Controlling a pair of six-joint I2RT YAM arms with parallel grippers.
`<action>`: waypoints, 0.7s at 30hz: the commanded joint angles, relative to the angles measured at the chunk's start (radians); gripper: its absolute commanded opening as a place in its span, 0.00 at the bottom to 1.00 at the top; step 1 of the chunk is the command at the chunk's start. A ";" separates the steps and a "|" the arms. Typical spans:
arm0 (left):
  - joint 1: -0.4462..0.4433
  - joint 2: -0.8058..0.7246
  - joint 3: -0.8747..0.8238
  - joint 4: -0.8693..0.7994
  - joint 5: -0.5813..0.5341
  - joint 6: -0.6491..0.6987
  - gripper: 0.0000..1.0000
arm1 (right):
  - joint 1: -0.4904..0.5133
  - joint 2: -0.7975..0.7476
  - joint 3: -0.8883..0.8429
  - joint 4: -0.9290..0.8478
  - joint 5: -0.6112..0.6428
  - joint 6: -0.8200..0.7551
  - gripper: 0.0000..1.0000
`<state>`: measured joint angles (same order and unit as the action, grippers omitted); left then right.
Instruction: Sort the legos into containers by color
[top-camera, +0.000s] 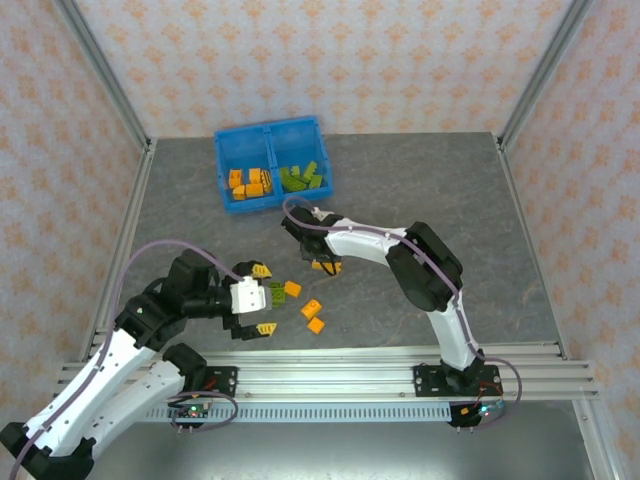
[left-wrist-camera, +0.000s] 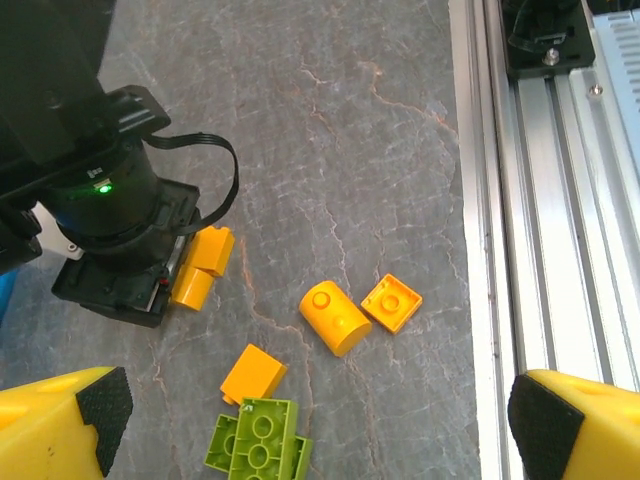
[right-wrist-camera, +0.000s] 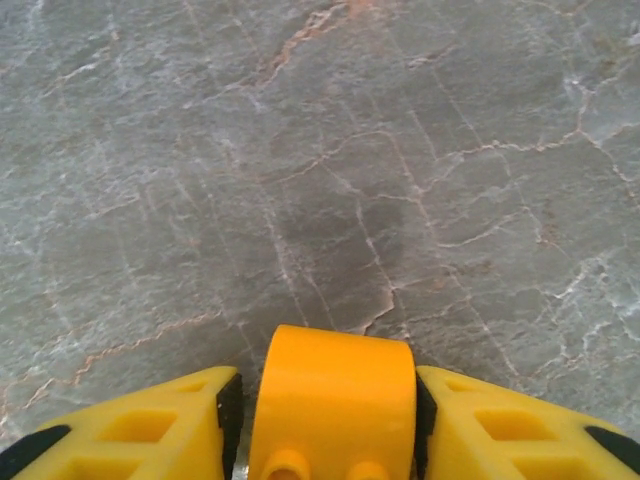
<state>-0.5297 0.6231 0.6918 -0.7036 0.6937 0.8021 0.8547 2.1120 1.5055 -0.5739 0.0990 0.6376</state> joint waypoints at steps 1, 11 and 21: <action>-0.014 0.025 -0.014 -0.052 -0.091 0.065 1.00 | 0.000 0.030 0.006 -0.039 -0.009 0.014 0.39; -0.027 0.008 -0.048 0.072 -0.242 -0.024 1.00 | 0.005 -0.183 -0.062 0.169 -0.063 -0.038 0.29; -0.022 -0.101 -0.053 0.148 -0.656 -0.122 1.00 | 0.058 -0.033 0.327 0.194 -0.004 -0.175 0.31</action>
<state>-0.5503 0.5442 0.6365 -0.6044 0.2134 0.7269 0.9100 1.9915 1.7035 -0.3962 0.0311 0.5194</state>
